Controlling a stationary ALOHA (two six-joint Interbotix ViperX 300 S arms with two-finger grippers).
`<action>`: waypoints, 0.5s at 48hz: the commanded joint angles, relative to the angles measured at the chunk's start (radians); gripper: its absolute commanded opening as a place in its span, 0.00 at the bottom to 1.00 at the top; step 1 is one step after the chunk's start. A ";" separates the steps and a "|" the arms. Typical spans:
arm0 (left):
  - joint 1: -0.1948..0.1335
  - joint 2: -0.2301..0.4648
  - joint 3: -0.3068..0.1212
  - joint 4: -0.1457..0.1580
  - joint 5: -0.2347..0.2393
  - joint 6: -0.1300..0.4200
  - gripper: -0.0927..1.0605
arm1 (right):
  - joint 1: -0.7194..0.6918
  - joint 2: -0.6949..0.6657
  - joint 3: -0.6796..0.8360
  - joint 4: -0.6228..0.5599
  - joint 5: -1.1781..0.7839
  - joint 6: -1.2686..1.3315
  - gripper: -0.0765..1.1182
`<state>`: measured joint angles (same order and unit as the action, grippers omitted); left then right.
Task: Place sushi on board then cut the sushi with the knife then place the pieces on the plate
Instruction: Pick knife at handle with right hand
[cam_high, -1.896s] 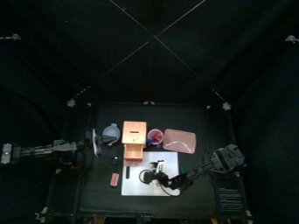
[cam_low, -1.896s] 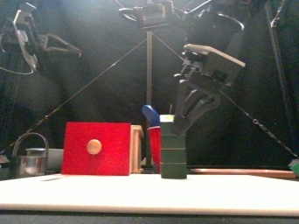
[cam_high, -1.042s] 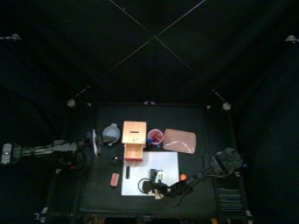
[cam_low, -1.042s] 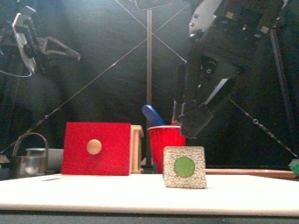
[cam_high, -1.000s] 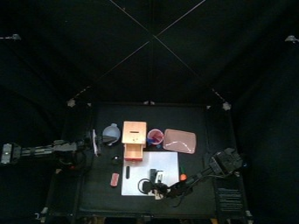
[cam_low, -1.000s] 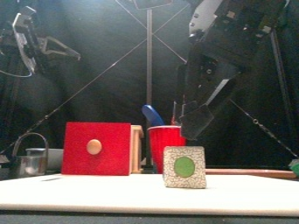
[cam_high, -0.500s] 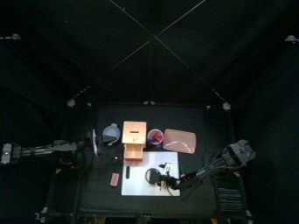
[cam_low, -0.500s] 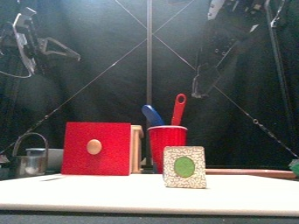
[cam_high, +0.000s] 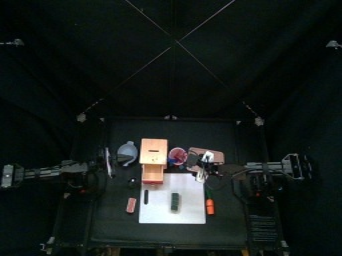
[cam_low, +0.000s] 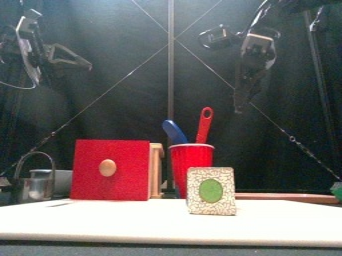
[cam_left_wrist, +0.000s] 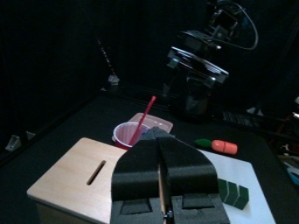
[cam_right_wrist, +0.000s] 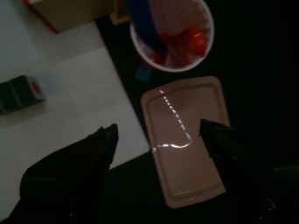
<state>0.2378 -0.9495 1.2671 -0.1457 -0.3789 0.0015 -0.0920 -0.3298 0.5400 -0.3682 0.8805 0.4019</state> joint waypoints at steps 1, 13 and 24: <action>0.009 0.003 -0.011 0.000 -0.009 -0.002 0.10 | -0.101 -0.009 -0.052 0.038 -0.015 -0.126 0.91; 0.029 0.003 -0.006 0.000 -0.009 0.000 0.10 | -0.153 0.110 -0.166 0.089 0.000 -0.397 0.91; 0.034 0.003 0.000 0.000 -0.009 -0.003 0.10 | -0.158 0.206 -0.236 0.169 0.028 -0.479 0.91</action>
<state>0.2669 -0.9495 1.2793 -0.1473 -0.3804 0.0000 -0.2516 -0.1227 0.3436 -0.2178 0.9081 -0.0736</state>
